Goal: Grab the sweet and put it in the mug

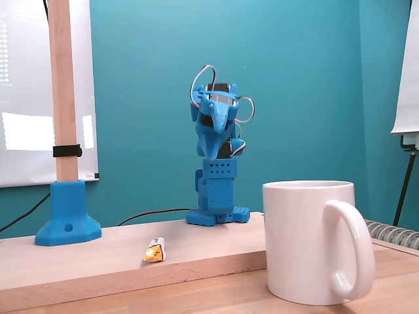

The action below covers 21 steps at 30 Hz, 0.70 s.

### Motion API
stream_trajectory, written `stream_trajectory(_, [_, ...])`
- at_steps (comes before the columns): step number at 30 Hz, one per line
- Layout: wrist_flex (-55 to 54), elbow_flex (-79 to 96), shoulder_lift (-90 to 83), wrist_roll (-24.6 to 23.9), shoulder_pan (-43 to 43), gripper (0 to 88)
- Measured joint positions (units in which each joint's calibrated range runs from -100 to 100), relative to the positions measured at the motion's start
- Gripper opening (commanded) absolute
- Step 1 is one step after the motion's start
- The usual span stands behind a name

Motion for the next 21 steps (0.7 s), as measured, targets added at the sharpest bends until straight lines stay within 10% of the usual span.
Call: stream_trajectory(21, [0.0, -20.4, 41.0, 0.0, 15.1, 23.1])
